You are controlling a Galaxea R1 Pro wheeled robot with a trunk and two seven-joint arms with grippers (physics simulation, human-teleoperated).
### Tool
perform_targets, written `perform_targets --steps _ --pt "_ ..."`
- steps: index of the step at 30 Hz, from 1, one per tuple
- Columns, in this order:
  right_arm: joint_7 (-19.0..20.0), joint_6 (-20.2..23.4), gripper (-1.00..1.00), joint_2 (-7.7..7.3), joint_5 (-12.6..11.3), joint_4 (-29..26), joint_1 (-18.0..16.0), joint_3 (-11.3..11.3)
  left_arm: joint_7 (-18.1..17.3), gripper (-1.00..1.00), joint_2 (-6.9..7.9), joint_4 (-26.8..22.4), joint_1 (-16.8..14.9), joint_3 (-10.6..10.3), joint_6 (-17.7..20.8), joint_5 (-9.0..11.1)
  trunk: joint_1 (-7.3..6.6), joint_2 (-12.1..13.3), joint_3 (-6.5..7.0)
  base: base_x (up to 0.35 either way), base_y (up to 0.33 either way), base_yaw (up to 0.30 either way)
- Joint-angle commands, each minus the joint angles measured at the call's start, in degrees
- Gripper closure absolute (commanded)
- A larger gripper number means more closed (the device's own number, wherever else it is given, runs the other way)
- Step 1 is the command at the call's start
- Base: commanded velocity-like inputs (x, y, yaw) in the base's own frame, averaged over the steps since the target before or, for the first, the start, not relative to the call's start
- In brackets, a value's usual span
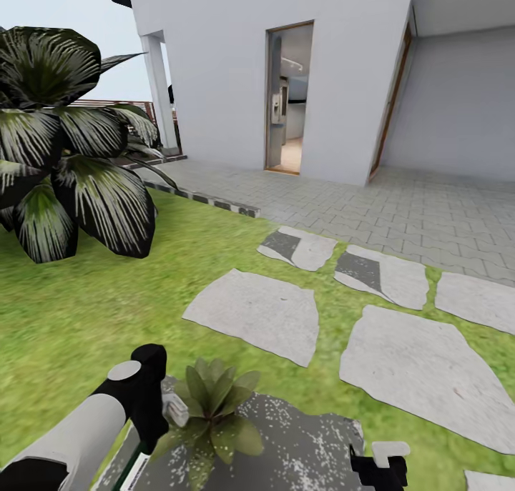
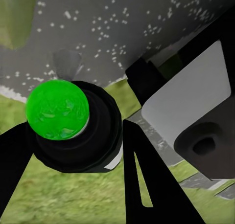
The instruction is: Pick up the pesticide atomizer in the garden and spray insectifuge to fully cover both potted plants in the garden.
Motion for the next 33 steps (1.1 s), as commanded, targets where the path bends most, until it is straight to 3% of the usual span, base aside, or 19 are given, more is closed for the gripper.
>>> perform_targets --steps 1,12,23,28,33 --pt "-0.42 -0.1 -1.0 0.0 0.37 0.05 -0.04 0.13 -0.52 1.0 -0.03 -0.11 -0.05 -0.34 0.69 -0.26 -0.01 -0.02 -0.05 0.0 0.226 0.0" --pt "-0.42 -0.1 -1.0 0.0 0.37 0.05 -0.04 0.08 -0.52 1.0 -0.15 -0.14 -0.16 -0.36 0.95 -0.25 -0.01 -0.02 -0.05 0.0 0.308 -0.085" --pt "-0.42 -0.1 -1.0 0.0 0.37 0.05 -0.04 0.1 -0.52 1.0 -0.59 -0.78 -0.24 -0.57 0.95 -0.37 -0.01 -0.02 -0.05 0.0 0.014 -0.202" --pt "-0.42 -0.1 -1.0 0.0 0.37 0.05 -0.04 0.11 -0.52 1.0 -0.63 -2.54 -1.73 -0.71 0.99 -2.66 -0.01 -0.02 -0.05 0.0 0.0 -0.005" --pt "-0.42 -0.1 -1.0 0.0 0.37 0.05 -0.04 0.11 -0.52 1.0 -0.49 -2.03 -2.61 -0.93 0.87 -3.11 -0.01 -0.02 -0.05 0.0 0.0 0.0"
